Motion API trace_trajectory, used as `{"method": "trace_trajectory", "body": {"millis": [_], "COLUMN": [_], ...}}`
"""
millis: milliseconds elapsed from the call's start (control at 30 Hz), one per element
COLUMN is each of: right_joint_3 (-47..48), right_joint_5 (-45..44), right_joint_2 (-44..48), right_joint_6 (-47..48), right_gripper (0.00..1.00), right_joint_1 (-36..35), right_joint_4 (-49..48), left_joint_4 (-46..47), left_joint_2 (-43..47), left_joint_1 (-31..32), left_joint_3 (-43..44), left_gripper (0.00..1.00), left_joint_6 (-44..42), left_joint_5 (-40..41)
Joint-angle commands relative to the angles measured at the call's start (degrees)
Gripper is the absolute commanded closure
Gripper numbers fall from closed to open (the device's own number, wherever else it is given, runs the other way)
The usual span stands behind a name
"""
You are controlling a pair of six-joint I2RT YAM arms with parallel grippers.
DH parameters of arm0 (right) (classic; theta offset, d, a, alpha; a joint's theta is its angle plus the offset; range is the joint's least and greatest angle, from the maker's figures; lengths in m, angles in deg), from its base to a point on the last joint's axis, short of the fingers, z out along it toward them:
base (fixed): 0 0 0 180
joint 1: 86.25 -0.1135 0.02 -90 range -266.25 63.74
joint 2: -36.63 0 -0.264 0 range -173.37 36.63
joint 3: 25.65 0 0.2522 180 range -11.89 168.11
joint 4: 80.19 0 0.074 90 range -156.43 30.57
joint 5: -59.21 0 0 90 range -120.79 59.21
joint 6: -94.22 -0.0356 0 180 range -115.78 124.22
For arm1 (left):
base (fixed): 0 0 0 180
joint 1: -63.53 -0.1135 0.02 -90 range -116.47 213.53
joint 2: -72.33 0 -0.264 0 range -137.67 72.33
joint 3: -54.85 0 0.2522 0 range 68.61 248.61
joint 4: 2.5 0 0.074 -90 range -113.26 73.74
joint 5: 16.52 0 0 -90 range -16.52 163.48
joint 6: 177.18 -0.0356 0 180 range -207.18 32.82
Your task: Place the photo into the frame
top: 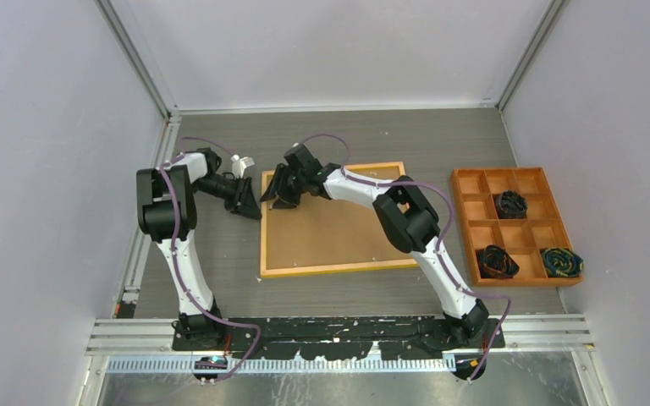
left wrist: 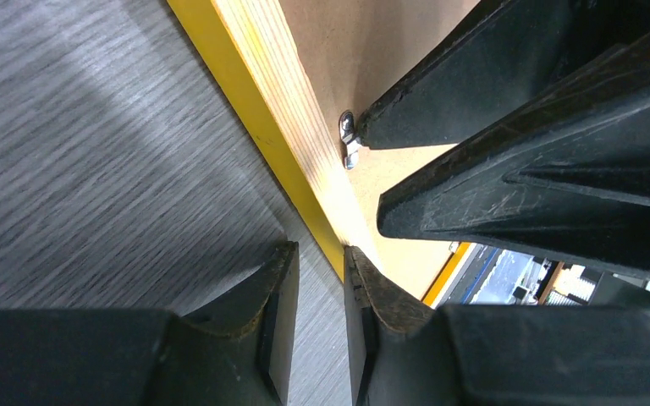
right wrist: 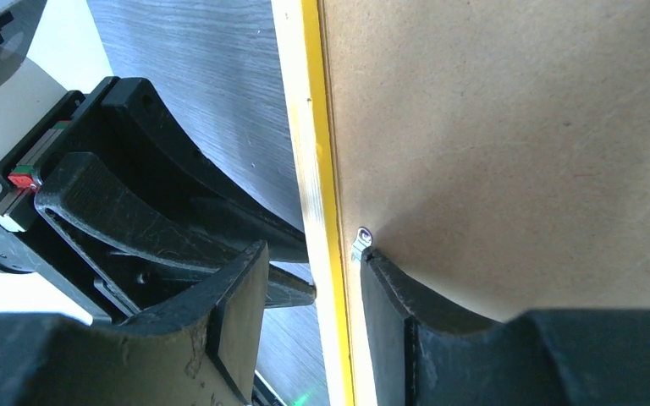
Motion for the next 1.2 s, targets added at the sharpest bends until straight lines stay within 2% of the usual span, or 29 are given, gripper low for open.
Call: {"method": "trace_trajectory", "body": {"millis": [0,567,700,833,933,1067,1167], "right_joint_3": [1.1,3.5,1.5,-7.0,-17.5,-28.4,-33.2], "right_joint_5": [1.1,-0.4,0.2,1.0,-0.4,-2.2,-6.9], "right_joint_2": [-0.5,-3.7,-0.8,7.9,17.5,28.5,34.8], "right_joint_6": [-1.6,-4.8,-4.0,-3.5,-2.6,0.9,5.6], "right_gripper": [0.51,0.51,0.5,0.42,0.26,0.14,0.07], "right_joint_1": [-0.9,-0.8,-0.4,3.3,9.3,19.3,26.3], "right_joint_4": [-0.9,-3.8,-4.0,-7.1,-10.1,-7.9,-2.3], "left_joint_4": [3.3,2.6,0.1,-4.4,-6.4,-4.2,-1.2], "left_joint_2": [0.2,1.1,1.6,2.5,4.7,8.3,10.8], "left_joint_1": [1.3,1.3,1.2,0.1,-0.4,1.5,4.2], "left_joint_3": [-0.7,-0.7,0.1,2.3,2.4,-3.7,-8.7], "left_gripper": [0.73,0.73,0.72,0.69,0.64,0.61,0.6], "left_joint_6": [-0.6,-1.4,-3.1,-6.3,-10.1,-13.6,-14.7], "left_joint_5": [3.1,3.0,3.0,3.0,4.9,9.1,12.9]}}
